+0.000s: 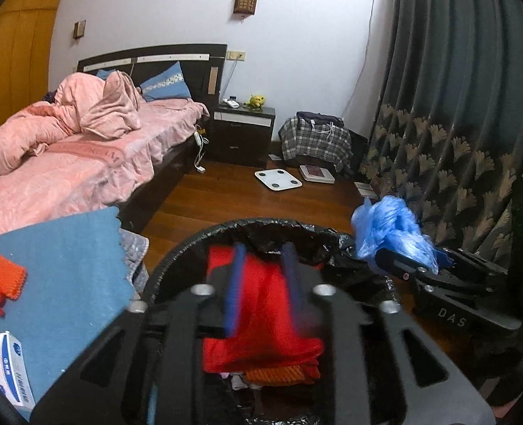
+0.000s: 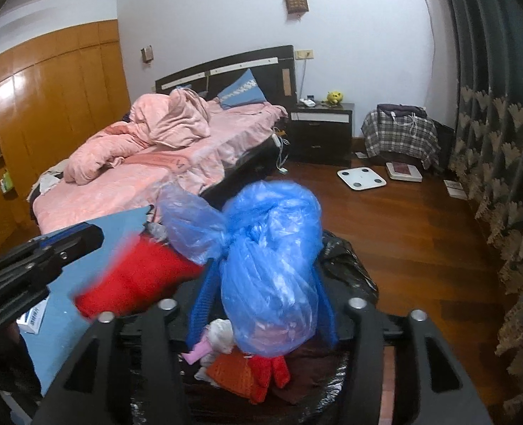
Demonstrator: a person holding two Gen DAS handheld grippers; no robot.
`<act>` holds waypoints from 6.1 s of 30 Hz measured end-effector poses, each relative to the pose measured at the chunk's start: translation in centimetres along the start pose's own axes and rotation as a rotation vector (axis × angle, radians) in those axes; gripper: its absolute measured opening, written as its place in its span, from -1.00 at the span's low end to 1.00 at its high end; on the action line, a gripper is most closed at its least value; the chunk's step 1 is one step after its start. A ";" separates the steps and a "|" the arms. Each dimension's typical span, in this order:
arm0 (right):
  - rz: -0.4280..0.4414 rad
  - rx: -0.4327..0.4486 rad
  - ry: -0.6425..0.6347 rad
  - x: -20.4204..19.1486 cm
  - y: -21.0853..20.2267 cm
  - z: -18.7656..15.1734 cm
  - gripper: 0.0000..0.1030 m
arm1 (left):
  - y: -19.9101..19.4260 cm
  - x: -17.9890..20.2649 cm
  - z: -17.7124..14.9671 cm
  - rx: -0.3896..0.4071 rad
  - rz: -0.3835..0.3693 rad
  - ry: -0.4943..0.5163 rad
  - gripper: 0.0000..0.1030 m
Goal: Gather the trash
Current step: 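Carry the red cloth and blue bag over the bin and open both tools, then move both tools back to the table toward the pink sock and white box, then grasp the white alcohol pads box with the right tool while the left tool approaches the pink sock, then close the left tool on the pink sock and lift it while the right tool holds the box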
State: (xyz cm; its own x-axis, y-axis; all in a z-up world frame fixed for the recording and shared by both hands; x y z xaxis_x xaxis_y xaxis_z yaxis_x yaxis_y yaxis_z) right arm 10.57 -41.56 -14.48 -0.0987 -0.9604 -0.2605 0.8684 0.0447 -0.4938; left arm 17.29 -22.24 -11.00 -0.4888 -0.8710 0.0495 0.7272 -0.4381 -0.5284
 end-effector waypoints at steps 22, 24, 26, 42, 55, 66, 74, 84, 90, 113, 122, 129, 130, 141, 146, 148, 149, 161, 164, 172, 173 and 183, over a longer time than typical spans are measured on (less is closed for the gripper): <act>0.091 0.006 -0.035 -6.8 0.9 -0.7 0.89 | -5.7 -11.4 -2.2 0.051 0.254 -0.099 0.59; 0.114 0.002 -0.047 -8.4 1.4 -0.9 0.89 | -6.5 -13.0 -2.7 0.050 0.286 -0.111 0.59; 0.136 -0.002 -0.057 -10.3 2.0 -1.1 0.89 | -7.4 -14.8 -3.4 0.050 0.326 -0.122 0.59; 0.299 -0.082 -0.165 -23.8 6.6 -4.7 0.89 | -13.1 -28.0 -8.8 0.001 0.572 -0.214 0.59; 0.357 -0.170 -0.231 -31.9 9.2 -8.8 0.89 | -14.5 -34.8 -13.3 -0.080 0.666 -0.255 0.59; 0.401 -0.247 -0.295 -37.5 10.5 -12.4 0.88 | -15.4 -37.5 -15.7 -0.117 0.687 -0.283 0.59; 0.357 -0.316 -0.344 -39.7 12.3 -14.2 0.88 | -15.6 -38.8 -15.7 -0.115 0.686 -0.306 0.59; 0.278 -0.341 -0.273 -37.2 13.4 -14.0 0.88 | -15.2 -38.4 -15.9 -0.114 0.668 -0.330 0.59; 0.317 -0.319 -0.283 -37.3 13.7 -13.1 0.88 | -15.1 -38.2 -16.0 -0.116 0.666 -0.325 0.59; 0.309 -0.317 -0.198 -34.9 14.6 -11.0 0.09 | -12.1 -35.7 -14.6 -0.136 0.595 -0.301 0.58; 0.279 -0.297 -0.175 -32.3 14.3 -9.8 0.09 | -8.6 -34.4 -14.3 -0.193 0.536 -0.303 0.22; 0.274 -0.310 -0.167 -31.4 14.5 -10.0 0.09 | -6.5 -33.5 -14.7 -0.269 0.510 -0.281 -0.23; 0.273 -0.310 -0.168 -31.3 14.5 -10.0 0.09 | -6.1 -33.4 -14.9 -0.287 0.503 -0.275 -0.28; 0.278 -0.279 -0.186 -31.0 13.4 -9.5 0.09 | -7.4 -32.6 -14.1 -0.234 0.531 -0.286 -0.38; 0.282 -0.261 -0.183 -30.5 12.4 -8.8 0.09 | -8.5 -31.8 -12.8 -0.195 0.532 -0.297 -0.38; 0.282 -0.255 -0.177 -30.2 12.1 -8.4 0.09 | -8.9 -31.2 -12.2 -0.181 0.533 -0.291 -0.38; 0.283 -0.252 -0.174 -30.1 12.0 -8.3 0.09 | -9.1 -31.1 -11.9 -0.178 0.533 -0.289 -0.38; 0.284 -0.181 -0.164 -28.2 8.9 -5.5 0.09 | -10.7 -27.2 -7.9 -0.102 0.504 -0.250 -0.38; 0.274 -0.159 -0.166 -27.5 8.0 -4.6 0.09 | -10.8 -26.0 -7.1 -0.087 0.484 -0.243 -0.38; 0.247 -0.095 -0.154 -25.2 5.7 -2.4 0.09 | -10.9 -22.4 -4.7 -0.041 0.426 -0.211 -0.37; 0.242 -0.086 -0.148 -24.8 5.4 -2.0 0.09 | -10.9 -22.1 -4.4 -0.038 0.422 -0.204 -0.37; 0.174 -0.018 -0.110 -19.4 2.7 0.3 0.07 | -9.5 -17.6 -2.5 -0.016 0.345 -0.151 -0.37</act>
State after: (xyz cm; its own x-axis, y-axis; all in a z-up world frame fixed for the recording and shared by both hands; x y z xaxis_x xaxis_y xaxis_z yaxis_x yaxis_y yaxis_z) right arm 15.04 -22.90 -10.50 0.1063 -0.9619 -0.2518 0.8590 0.2164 -0.4640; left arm 17.82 -2.20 -8.95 -0.1389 -0.9903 -0.0095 0.8284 -0.1109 -0.5490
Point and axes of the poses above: each gripper's, at about its wrist camera, not at the fingertips, and y roughly the way its jaws point, x to its right, z to its top, the point moved 5 cm from there along y, roughly the way its jaws point, and after that the axes turned 11 degrees about z, right-handed, at the moved point
